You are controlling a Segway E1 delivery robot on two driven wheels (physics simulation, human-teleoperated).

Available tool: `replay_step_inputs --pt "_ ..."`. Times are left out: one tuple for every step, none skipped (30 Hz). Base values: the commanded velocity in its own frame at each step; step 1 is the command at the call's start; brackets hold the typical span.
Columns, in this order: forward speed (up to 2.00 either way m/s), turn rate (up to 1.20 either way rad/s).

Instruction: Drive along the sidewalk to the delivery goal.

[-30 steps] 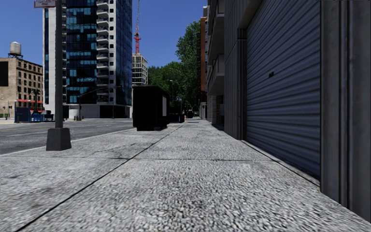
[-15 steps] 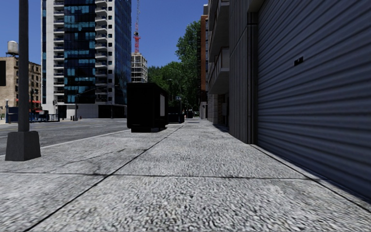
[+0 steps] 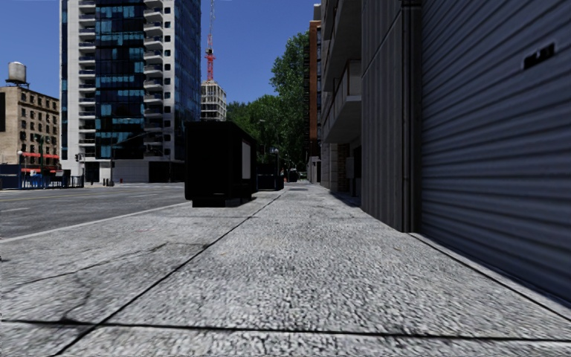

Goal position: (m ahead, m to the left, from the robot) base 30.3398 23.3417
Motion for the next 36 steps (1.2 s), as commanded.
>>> replay_step_inputs --pt "1.93 0.0" --pt "1.93 0.0" --pt "1.93 0.0" --pt "1.94 0.0" --pt "1.94 0.0" --pt "1.94 0.0" --pt "1.94 0.0" --pt "1.94 0.0" --pt "1.94 0.0" --pt "1.94 0.0" --pt "1.94 0.0" --pt "1.96 0.0" --pt "1.97 0.0" --pt "1.97 0.0" --pt "1.97 0.0" --pt "1.97 0.0" --pt "1.97 0.0" --pt "1.97 0.0" --pt "1.97 0.0" --pt "1.97 0.0" --pt "1.97 0.0" --pt "1.97 0.0" --pt "1.97 0.0" --pt "1.98 0.0" --pt "1.98 0.0" --pt "1.98 0.0" --pt "1.98 0.0" --pt "1.98 0.0" --pt "1.98 0.0" --pt "1.98 0.0" --pt "1.98 0.0" --pt "1.98 0.0" --pt "1.98 0.0" --pt "1.98 0.0" --pt "1.98 0.0" --pt "1.98 0.0"
